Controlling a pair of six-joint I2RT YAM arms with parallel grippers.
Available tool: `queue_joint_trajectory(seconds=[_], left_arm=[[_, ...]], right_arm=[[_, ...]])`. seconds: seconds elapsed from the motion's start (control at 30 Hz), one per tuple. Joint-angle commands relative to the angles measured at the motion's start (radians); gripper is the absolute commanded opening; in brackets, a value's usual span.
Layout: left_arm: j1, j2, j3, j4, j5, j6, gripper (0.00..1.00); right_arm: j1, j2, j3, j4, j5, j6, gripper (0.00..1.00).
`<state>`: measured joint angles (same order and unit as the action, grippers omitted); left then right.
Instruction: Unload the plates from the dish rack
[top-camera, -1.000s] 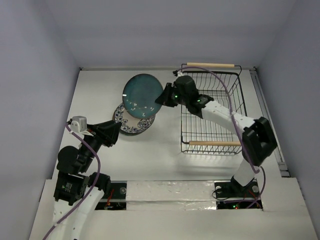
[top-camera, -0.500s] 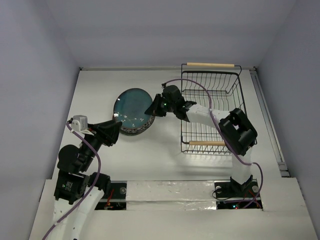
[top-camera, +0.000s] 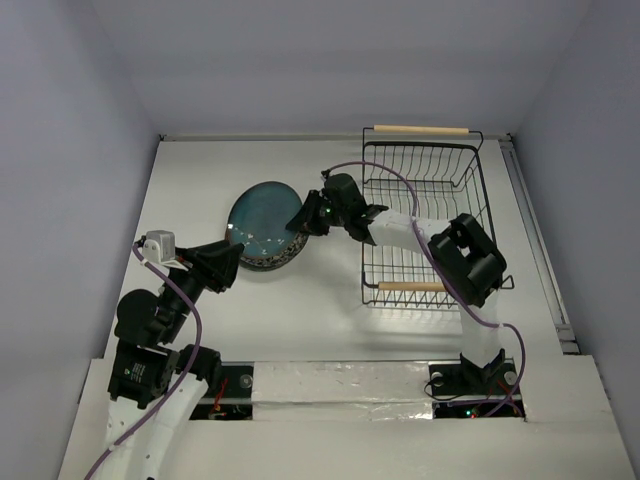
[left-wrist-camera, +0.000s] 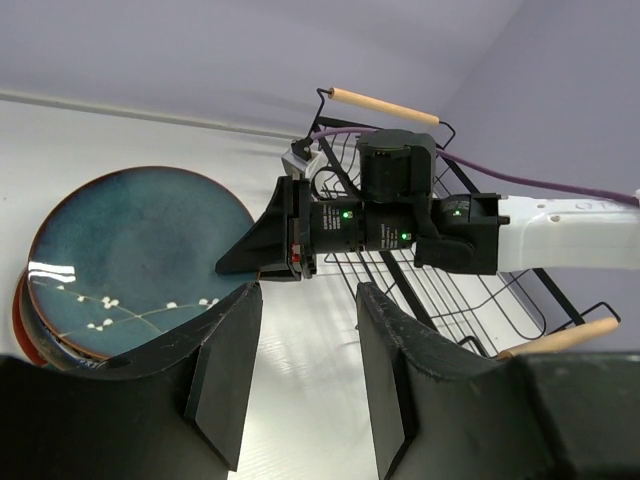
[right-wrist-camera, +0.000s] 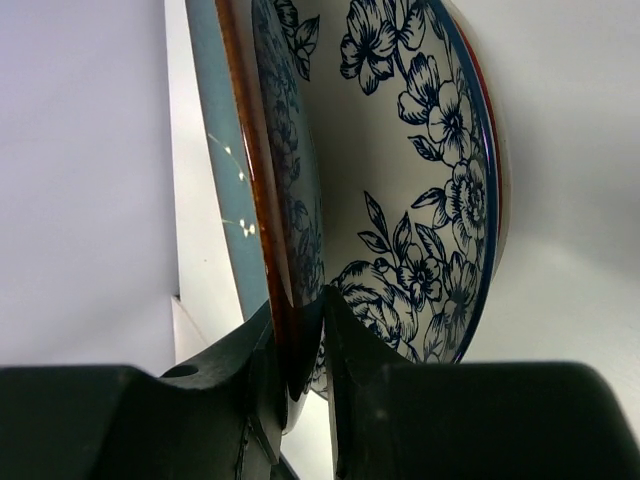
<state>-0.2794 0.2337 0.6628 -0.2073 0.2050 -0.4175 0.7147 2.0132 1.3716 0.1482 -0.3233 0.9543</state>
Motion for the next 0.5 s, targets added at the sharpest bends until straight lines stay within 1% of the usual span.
queue_joint_trajectory(seconds=[0.0, 0.07, 0.13, 0.17, 0.2, 0.23, 0.3, 0.33, 0.37, 0.43, 0.47], left_arm=[[0.005, 0.007, -0.003, 0.039, -0.001, -0.003, 0.40], [0.005, 0.006, -0.002, 0.039, -0.001, -0.003, 0.40], [0.005, 0.006, -0.002, 0.037, -0.003, -0.003, 0.40], [0.005, 0.006, 0.000, 0.039, -0.003, -0.003, 0.40], [0.005, 0.006, -0.002, 0.039, -0.003, -0.003, 0.40], [0.005, 0.004, -0.002, 0.039, -0.004, -0.003, 0.40], [0.005, 0.003, -0.002, 0.039, -0.003, -0.003, 0.40], [0.005, 0.001, -0.003, 0.037, -0.003, -0.001, 0.40], [0.005, 0.000, -0.003, 0.039, -0.003, -0.001, 0.40], [0.005, 0.000, -0.002, 0.037, -0.003, -0.003, 0.40], [0.005, -0.002, -0.002, 0.037, -0.003, -0.003, 0.40]], right_arm=[[0.017, -0.034, 0.060, 0.188, -0.062, 0.020, 0.24], [0.017, -0.031, 0.060, 0.177, -0.060, 0.012, 0.25], [0.017, -0.028, 0.060, 0.163, -0.059, -0.002, 0.29], [0.026, -0.028, 0.066, 0.137, -0.051, -0.011, 0.37], [0.026, -0.028, 0.072, 0.117, -0.045, -0.023, 0.42], [0.026, -0.028, 0.078, 0.096, -0.037, -0.054, 0.50], [0.035, -0.031, 0.099, 0.021, -0.008, -0.087, 0.56], [0.045, -0.033, 0.107, -0.001, 0.004, -0.121, 0.62], [0.045, -0.039, 0.118, -0.045, 0.036, -0.138, 0.63], [0.054, -0.045, 0.138, -0.140, 0.087, -0.205, 0.73], [0.054, -0.047, 0.150, -0.175, 0.130, -0.230, 0.76]])
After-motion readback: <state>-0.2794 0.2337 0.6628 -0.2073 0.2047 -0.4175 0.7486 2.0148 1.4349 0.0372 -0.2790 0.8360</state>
